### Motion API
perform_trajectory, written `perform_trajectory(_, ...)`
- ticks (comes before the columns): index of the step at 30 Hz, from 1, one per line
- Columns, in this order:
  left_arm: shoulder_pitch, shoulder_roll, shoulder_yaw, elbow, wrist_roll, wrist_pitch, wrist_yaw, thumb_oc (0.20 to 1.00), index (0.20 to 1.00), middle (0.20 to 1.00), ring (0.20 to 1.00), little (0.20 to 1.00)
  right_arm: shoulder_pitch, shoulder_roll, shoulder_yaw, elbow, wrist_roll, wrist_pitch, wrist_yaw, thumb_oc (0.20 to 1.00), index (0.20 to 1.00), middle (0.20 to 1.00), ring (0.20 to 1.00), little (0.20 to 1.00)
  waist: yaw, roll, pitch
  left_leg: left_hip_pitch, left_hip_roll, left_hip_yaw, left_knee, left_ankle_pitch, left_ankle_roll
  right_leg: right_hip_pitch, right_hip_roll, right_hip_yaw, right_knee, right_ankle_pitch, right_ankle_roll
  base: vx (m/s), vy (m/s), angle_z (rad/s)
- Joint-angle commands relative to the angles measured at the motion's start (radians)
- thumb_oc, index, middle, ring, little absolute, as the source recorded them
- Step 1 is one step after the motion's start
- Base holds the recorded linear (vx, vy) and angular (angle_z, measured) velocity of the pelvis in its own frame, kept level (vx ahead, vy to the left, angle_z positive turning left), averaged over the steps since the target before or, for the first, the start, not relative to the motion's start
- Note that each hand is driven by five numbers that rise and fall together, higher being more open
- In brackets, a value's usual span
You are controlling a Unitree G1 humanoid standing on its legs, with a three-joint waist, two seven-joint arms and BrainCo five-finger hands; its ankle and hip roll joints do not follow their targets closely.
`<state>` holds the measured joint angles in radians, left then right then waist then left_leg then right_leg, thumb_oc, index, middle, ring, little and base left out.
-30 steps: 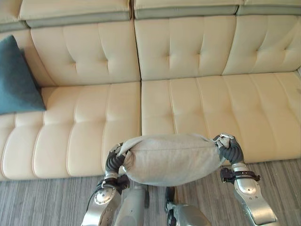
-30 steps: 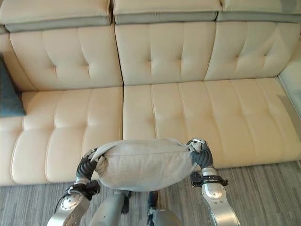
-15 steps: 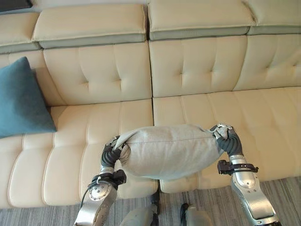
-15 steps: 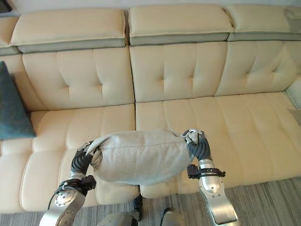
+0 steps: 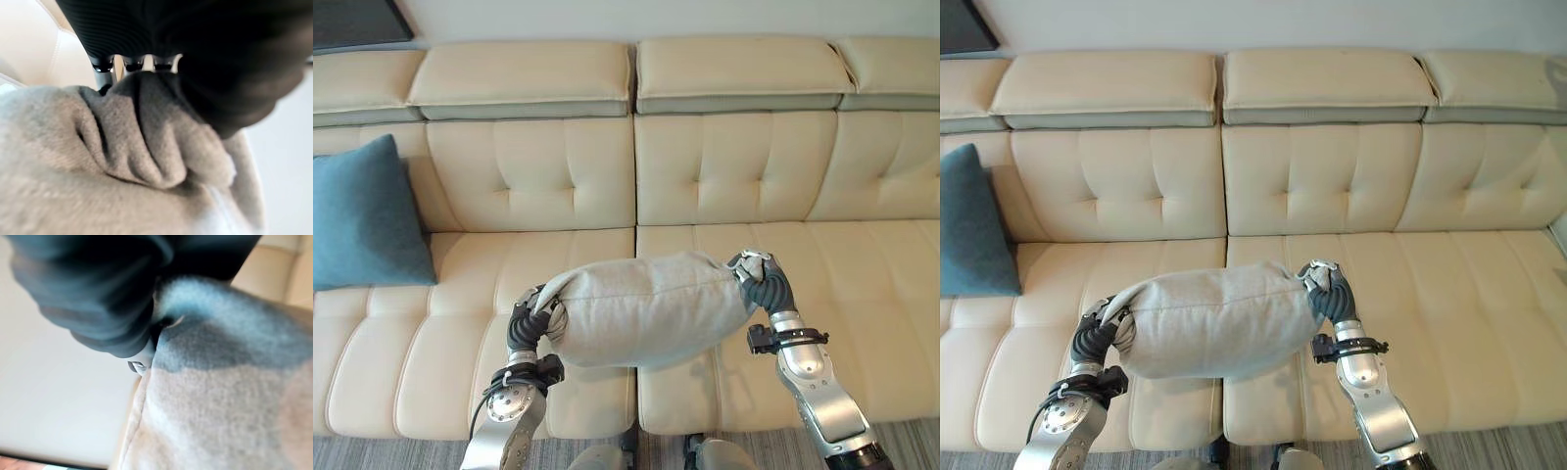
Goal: Pick up all the scattered cushions and arrange them neatly on the sofa.
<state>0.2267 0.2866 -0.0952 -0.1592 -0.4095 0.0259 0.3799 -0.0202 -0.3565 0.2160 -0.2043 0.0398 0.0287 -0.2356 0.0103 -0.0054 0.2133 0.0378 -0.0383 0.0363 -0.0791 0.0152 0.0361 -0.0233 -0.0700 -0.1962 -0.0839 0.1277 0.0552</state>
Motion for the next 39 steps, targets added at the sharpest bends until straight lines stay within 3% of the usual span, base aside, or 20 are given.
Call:
perform_trajectory(1,-0.098,0.029,0.005,-0.112,0.063,-0.085,0.021,0.200,0.200,0.200,0.200,0.200,-0.117,0.054,0.060,-0.066,0.010,-0.059,-0.019,0.200,0.200,0.200,0.200,0.200,0.007,-0.035,-0.076,-0.026,0.011,0.049,-0.008,-0.041,-0.033,0.081,-0.002,-0.024,-0.003,-0.182,0.040,0.12,0.012,0.04)
perform_trajectory(15,-0.223,0.044,-0.018,-0.022,0.130,-0.077,0.088,0.200,0.200,0.200,0.200,0.200,-0.261,0.099,0.127,0.014,0.012,-0.041,-0.081,0.200,0.200,0.200,0.200,0.200,0.024,-0.061,-0.045,-0.080,0.008,0.034,-0.008,-0.048,-0.035,0.048,-0.003,-0.035,-0.003,-0.201,0.036,0.06,0.030,0.09)
perform_trajectory(23,-0.552,0.076,-0.108,0.353,0.263,-0.050,0.212,0.200,0.200,0.200,0.200,0.200,-0.453,0.163,0.207,0.363,0.008,-0.024,-0.196,0.200,0.200,0.200,0.200,0.200,0.014,-0.066,0.002,-0.148,0.010,0.043,-0.008,-0.033,-0.042,-0.032,0.003,-0.012,-0.003,-0.186,0.034,0.01,0.026,0.01)
perform_trajectory(26,-0.749,0.126,-0.172,0.579,0.298,-0.008,0.218,0.200,0.200,0.200,0.200,0.200,-0.577,0.188,0.229,0.628,0.051,0.002,-0.217,0.200,0.200,0.200,0.200,0.200,0.003,-0.069,0.014,-0.171,0.014,0.051,-0.008,-0.023,-0.051,-0.057,0.006,-0.006,-0.003,-0.175,0.035,-0.02,0.004,-0.12)
perform_trajectory(28,-0.795,0.134,-0.188,0.636,0.292,-0.002,0.208,0.514,0.514,0.514,0.514,0.514,-0.613,0.184,0.233,0.682,0.058,0.010,-0.213,0.200,0.200,0.200,0.200,0.200,0.001,-0.069,0.016,-0.172,0.015,0.052,-0.008,-0.021,-0.053,-0.060,0.006,-0.005,-0.003,-0.172,0.036,-0.01,-0.004,-0.11)
perform_trajectory(29,-0.916,0.177,-0.236,0.739,0.287,0.017,0.179,0.934,0.934,0.934,0.934,0.934,-0.724,0.156,0.249,0.804,0.085,0.035,-0.187,0.200,0.200,0.200,0.200,0.200,-0.005,-0.069,0.018,-0.177,0.018,0.055,-0.008,-0.019,-0.056,-0.066,0.008,-0.001,-0.003,-0.166,0.037,0.00,0.000,0.00)
perform_trajectory(30,-0.921,0.178,-0.237,0.742,0.286,0.015,0.178,1.000,1.000,1.000,1.000,1.000,-0.728,0.156,0.248,0.806,0.086,0.034,-0.186,0.482,0.482,0.482,0.482,0.482,-0.004,-0.070,0.021,-0.176,0.018,0.055,-0.008,-0.019,-0.056,-0.065,0.008,0.000,-0.003,-0.166,0.037,0.00,0.000,0.00)
perform_trajectory(31,-1.025,0.225,-0.264,0.809,0.254,0.022,0.152,1.000,1.000,1.000,1.000,1.000,-0.828,0.120,0.254,0.879,0.114,0.060,-0.162,1.000,1.000,1.000,1.000,1.000,-0.009,-0.071,0.021,-0.179,0.020,0.060,-0.008,-0.017,-0.059,-0.072,0.009,0.004,-0.003,-0.161,0.039,0.00,0.000,0.00)
perform_trajectory(35,-1.232,0.239,-0.305,1.026,0.017,-0.007,0.069,1.000,1.000,1.000,1.000,1.000,-1.057,0.038,0.262,1.062,0.215,0.091,-0.150,1.000,1.000,1.000,1.000,1.000,-0.021,-0.073,0.014,-0.192,0.024,0.067,-0.008,-0.003,-0.068,-0.093,0.012,0.013,-0.003,-0.143,0.044,-0.03,-0.004,-0.04)
perform_trajectory(36,-1.239,0.239,-0.307,1.031,0.014,-0.010,0.067,1.000,1.000,1.000,1.000,1.000,-1.062,0.038,0.261,1.066,0.216,0.090,-0.149,1.000,1.000,1.000,1.000,1.000,-0.020,-0.073,0.017,-0.192,0.024,0.067,-0.008,-0.003,-0.068,-0.094,0.012,0.014,-0.003,-0.143,0.044,-0.02,0.002,-0.04)
perform_trajectory(37,-1.315,0.235,-0.315,1.105,-0.159,-0.027,0.021,1.000,1.000,1.000,1.000,1.000,-1.138,0.002,0.252,1.146,0.283,0.095,-0.159,1.000,1.000,1.000,1.000,1.000,-0.028,-0.069,0.014,-0.194,0.025,0.070,-0.008,0.002,-0.073,-0.099,0.014,0.018,-0.003,-0.137,0.046,-0.02,0.003,-0.05)
perform_trajectory(38,-1.319,0.236,-0.316,1.108,-0.161,-0.028,0.019,1.000,1.000,1.000,1.000,1.000,-1.141,0.001,0.251,1.148,0.284,0.094,-0.159,1.000,1.000,1.000,1.000,1.000,-0.027,-0.069,0.015,-0.195,0.026,0.070,-0.008,0.003,-0.073,-0.100,0.014,0.018,-0.003,-0.137,0.046,-0.02,0.004,-0.07)
perform_trajectory(39,-1.366,0.244,-0.312,1.124,-0.306,-0.052,0.017,1.000,1.000,1.000,1.000,1.000,-1.181,-0.035,0.213,1.186,0.387,0.082,-0.179,1.000,1.000,1.000,1.000,1.000,-0.032,-0.065,0.009,-0.195,0.026,0.072,-0.008,0.002,-0.075,-0.103,0.014,0.021,-0.003,-0.135,0.049,0.00,0.001,-0.08)
